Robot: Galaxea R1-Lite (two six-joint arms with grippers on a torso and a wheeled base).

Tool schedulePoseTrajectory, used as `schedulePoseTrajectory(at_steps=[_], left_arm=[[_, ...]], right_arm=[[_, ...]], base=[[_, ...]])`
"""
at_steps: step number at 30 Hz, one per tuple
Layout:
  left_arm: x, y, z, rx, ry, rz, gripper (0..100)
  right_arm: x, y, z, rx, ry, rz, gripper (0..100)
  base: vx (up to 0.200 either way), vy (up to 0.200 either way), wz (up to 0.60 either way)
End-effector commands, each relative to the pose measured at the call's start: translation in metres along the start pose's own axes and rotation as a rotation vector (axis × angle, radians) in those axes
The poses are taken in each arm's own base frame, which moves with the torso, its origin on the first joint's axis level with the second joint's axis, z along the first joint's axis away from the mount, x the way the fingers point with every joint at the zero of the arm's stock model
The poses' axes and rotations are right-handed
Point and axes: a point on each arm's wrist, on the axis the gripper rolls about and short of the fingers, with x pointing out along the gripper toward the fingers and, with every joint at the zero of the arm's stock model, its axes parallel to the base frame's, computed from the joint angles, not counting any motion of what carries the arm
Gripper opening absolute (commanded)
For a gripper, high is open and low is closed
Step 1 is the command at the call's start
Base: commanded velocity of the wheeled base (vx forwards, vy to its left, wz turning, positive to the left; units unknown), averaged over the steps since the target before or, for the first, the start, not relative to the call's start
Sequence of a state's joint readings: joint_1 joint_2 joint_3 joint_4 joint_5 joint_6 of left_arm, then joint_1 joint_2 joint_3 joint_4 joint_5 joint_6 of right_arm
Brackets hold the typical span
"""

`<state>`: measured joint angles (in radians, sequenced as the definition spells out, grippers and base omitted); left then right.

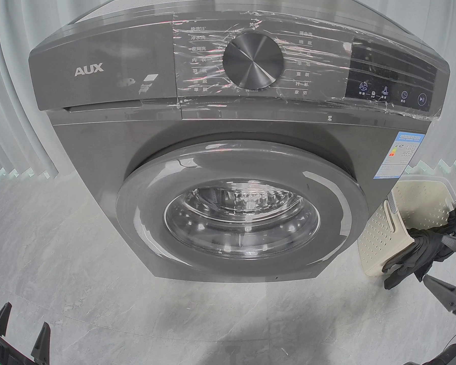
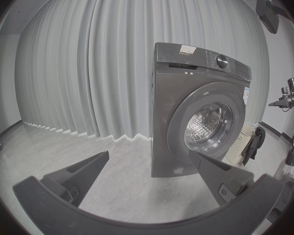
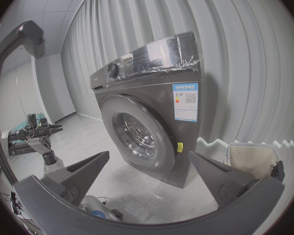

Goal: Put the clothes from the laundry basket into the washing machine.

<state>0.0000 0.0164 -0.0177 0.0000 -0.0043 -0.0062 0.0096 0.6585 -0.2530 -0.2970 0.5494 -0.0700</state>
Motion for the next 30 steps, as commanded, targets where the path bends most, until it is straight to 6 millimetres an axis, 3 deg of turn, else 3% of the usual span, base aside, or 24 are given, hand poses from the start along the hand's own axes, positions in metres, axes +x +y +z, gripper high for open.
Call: schedulePoseTrajectory(at_steps=[1, 6, 10, 16, 22, 30], left_arm=[[0.0, 0.0, -0.005, -0.002, 0.001, 0.0, 100], [0.0, 0.0, -0.005, -0.002, 0.001, 0.0, 100], [0.0, 0.0, -0.005, -0.003, 0.001, 0.0, 100], [0.0, 0.0, -0.005, -0.003, 0.001, 0.001, 100], [0.0, 0.0, -0.005, -0.002, 0.001, 0.001, 100], [0.0, 0.0, -0.005, -0.002, 0.001, 0.001, 100]], right_arm=[[0.052, -0.022, 0.002, 0.054, 0.129, 0.058, 100], [0.08, -0.011, 0.014, 0.132, 0.169, 0.036, 100], [0.096, -0.005, 0.024, 0.213, 0.154, -0.012, 100], [0.116, -0.006, 0.022, 0.237, 0.119, -0.08, 100], [0.126, -0.005, 0.017, 0.236, 0.132, -0.071, 100], [0.126, 0.002, 0.014, 0.233, 0.147, -0.034, 100]], base=[[0.0, 0.0, 0.0], [0.0, 0.0, 0.0], [0.2, 0.0, 0.0], [0.2, 0.0, 0.0], [0.067, 0.0, 0.0], [0.0, 0.0, 0.0]])
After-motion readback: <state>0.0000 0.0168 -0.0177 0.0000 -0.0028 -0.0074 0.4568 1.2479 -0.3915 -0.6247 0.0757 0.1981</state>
